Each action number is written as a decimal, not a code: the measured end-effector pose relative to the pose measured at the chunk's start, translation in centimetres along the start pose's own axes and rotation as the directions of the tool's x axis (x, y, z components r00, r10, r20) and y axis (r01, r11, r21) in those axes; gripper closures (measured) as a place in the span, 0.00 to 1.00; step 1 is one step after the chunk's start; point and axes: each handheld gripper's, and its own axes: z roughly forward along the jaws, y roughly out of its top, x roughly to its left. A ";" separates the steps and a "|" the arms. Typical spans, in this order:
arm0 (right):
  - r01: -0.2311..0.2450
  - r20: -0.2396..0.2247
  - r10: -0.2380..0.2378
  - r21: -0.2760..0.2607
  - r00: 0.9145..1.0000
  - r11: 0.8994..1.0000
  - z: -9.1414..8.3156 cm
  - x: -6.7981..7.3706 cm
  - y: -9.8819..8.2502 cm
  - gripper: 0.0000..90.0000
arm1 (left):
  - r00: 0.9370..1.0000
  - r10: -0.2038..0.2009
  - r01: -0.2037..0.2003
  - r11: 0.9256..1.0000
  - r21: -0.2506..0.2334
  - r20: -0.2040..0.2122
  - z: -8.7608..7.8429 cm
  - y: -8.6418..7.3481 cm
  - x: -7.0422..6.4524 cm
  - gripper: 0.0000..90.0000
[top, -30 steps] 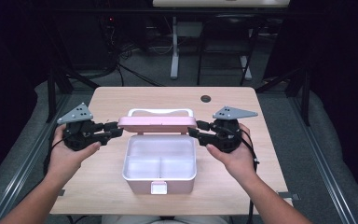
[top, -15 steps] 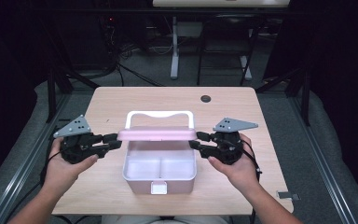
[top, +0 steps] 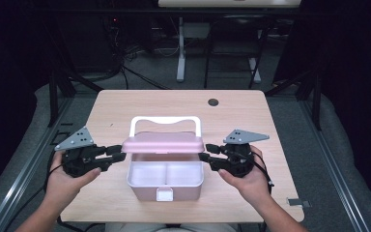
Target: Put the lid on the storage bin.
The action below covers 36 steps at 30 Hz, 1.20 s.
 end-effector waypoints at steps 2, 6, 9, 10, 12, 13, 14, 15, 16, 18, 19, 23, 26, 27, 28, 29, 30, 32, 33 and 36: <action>-0.004 -0.002 0.004 0.001 1.000 1.000 -0.1 0.0 -0.2 0.66 | 1.000 -0.003 0.003 1.000 0.000 0.003 0.0 -0.2 0.0 0.75; -0.005 -0.005 0.005 0.002 1.000 1.000 -0.2 0.0 -0.5 0.66 | 1.000 -0.001 0.001 1.000 0.004 0.011 -0.1 -0.5 -0.1 0.75; -0.008 -0.006 0.008 0.006 1.000 1.000 -0.3 -0.1 -0.7 0.66 | 1.000 -0.007 0.006 1.000 0.005 0.014 -0.1 -0.7 -0.1 0.75; -0.009 -0.008 0.009 0.007 1.000 1.000 -0.3 -0.1 -0.8 0.66 | 1.000 -0.005 0.005 1.000 0.008 0.016 -0.1 -0.8 -0.2 0.75; -0.010 -0.009 0.010 0.012 1.000 1.000 -0.4 -0.1 -0.9 0.66 | 1.000 -0.004 0.004 1.000 0.012 0.017 0.0 -0.9 -0.2 0.75; -0.009 -0.010 0.009 0.015 1.000 1.000 -0.4 -0.2 -0.9 0.66 | 1.000 -0.003 0.003 1.000 0.015 0.017 0.0 -1.0 -0.2 0.75; -0.010 -0.011 0.010 0.016 1.000 1.000 -0.4 -0.1 -1.0 0.66 | 1.000 -0.005 0.005 1.000 0.018 0.019 0.0 -1.1 -0.2 0.75; -0.006 -0.013 0.006 0.019 1.000 1.000 -0.4 -0.1 -1.0 0.66 | 1.000 -0.007 0.006 1.000 0.020 0.021 0.0 -1.2 -0.2 0.75; -0.008 -0.017 0.008 0.025 1.000 1.000 -0.4 -0.1 -1.1 0.66 | 1.000 -0.010 0.010 1.000 0.023 0.023 0.0 -1.3 -0.2 0.75; -0.010 -0.022 0.011 0.036 1.000 0.999 -0.3 -0.1 -1.3 0.66 | 1.000 -0.016 0.015 0.999 0.031 0.027 0.1 -1.6 -0.2 0.75; -0.010 -0.024 0.011 0.045 1.000 0.999 -0.3 -0.1 -1.4 0.66 | 1.000 -0.016 0.015 0.999 0.036 0.026 0.1 -1.7 -0.2 0.75; -0.005 -0.027 0.007 0.066 1.000 0.998 -0.4 -0.1 -1.5 0.66 | 0.999 -0.022 0.021 0.999 0.043 0.024 -0.1 -2.2 -0.2 0.74; -0.004 -0.030 0.006 0.076 1.000 0.997 -0.5 0.0 -1.7 0.66 | 0.999 -0.030 0.029 0.998 0.055 0.029 -0.4 -2.4 0.0 0.73; -0.004 -0.030 0.006 0.077 1.000 0.997 -0.6 0.0 -1.8 0.66 | 0.999 -0.033 0.031 0.998 0.057 0.027 -0.5 -2.5 0.0 0.73; -0.002 -0.031 0.005 0.080 1.000 0.997 -0.6 0.0 -1.9 0.66 | 0.999 -0.034 0.032 0.998 0.061 0.027 -0.7 -2.5 0.0 0.72; -0.001 -0.031 0.004 0.083 1.000 0.997 -0.6 0.0 -1.9 0.66 | 0.999 -0.035 0.033 0.998 0.062 0.025 -0.8 -2.6 0.1 0.72; 0.001 -0.031 0.001 0.085 1.000 0.996 -0.7 0.0 -2.0 0.66 | 0.999 -0.036 0.035 0.998 0.060 0.021 -0.9 -2.6 0.1 0.71; 0.001 -0.032 0.002 0.091 0.999 0.996 -0.8 0.0 -2.0 0.66 | 0.999 -0.037 0.036 0.998 0.056 0.015 -1.0 -2.7 0.2 0.70; 0.001 -0.032 0.002 0.093 0.999 0.996 -0.8 0.0 -2.1 0.66 | 0.999 -0.037 0.036 0.998 0.057 0.014 -1.1 -2.7 0.2 0.70; -0.005 -0.027 0.007 0.097 1.000 0.995 -1.0 0.0 -2.3 0.65 | 0.999 -0.039 0.039 0.998 0.055 0.009 -1.1 -2.9 0.4 0.67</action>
